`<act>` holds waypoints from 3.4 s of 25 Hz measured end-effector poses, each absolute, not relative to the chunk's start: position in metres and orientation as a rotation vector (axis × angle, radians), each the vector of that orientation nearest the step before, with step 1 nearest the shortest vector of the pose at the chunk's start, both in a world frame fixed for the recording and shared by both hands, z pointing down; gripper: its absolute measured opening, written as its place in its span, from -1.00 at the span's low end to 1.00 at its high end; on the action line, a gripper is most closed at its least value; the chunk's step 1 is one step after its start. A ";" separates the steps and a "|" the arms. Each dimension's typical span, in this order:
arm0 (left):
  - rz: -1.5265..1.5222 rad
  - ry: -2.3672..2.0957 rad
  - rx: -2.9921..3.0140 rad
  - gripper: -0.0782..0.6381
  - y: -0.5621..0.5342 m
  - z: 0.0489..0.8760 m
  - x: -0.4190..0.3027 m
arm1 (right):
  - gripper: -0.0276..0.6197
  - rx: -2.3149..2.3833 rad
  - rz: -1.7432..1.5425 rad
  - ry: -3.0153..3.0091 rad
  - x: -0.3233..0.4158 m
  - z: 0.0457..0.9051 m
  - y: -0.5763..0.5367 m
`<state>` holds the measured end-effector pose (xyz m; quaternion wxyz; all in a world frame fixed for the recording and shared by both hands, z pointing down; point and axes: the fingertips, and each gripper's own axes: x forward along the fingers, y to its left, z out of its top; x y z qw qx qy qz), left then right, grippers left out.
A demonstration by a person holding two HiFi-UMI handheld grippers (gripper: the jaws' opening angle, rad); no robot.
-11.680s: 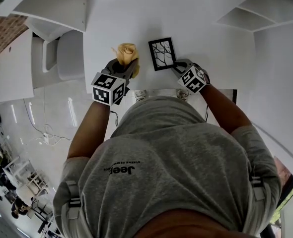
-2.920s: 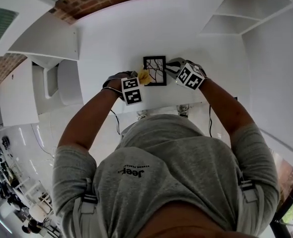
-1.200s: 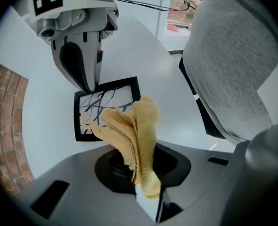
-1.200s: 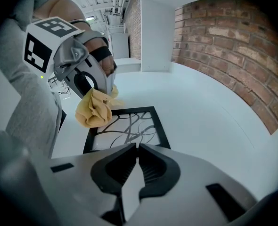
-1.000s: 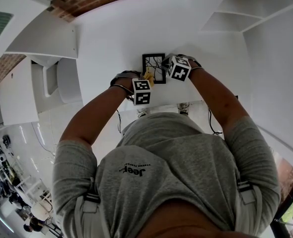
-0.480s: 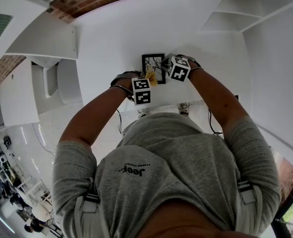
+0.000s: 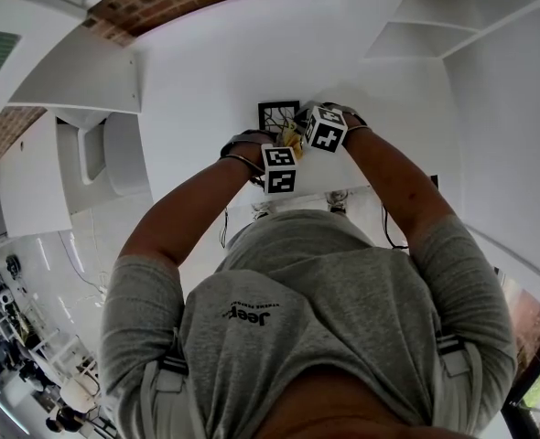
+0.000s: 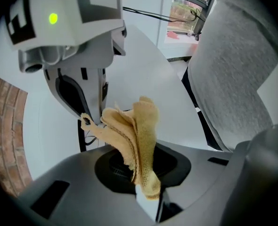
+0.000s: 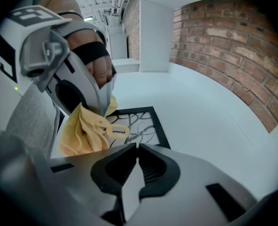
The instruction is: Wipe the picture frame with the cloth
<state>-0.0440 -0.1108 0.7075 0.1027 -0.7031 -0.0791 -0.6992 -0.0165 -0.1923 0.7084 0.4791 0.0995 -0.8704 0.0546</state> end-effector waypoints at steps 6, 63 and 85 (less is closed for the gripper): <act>-1.995 -0.256 -2.086 -0.55 -0.106 0.709 -0.007 | -0.82 0.243 0.135 -2.130 -0.016 0.709 -0.191; -1.295 1.243 -2.840 -0.55 -0.124 0.568 -0.179 | -0.85 0.629 0.188 -2.357 0.004 0.578 -0.215; -0.336 1.676 -2.915 -0.55 -0.181 0.387 -0.227 | -0.86 1.110 0.296 -2.776 0.090 0.389 -0.230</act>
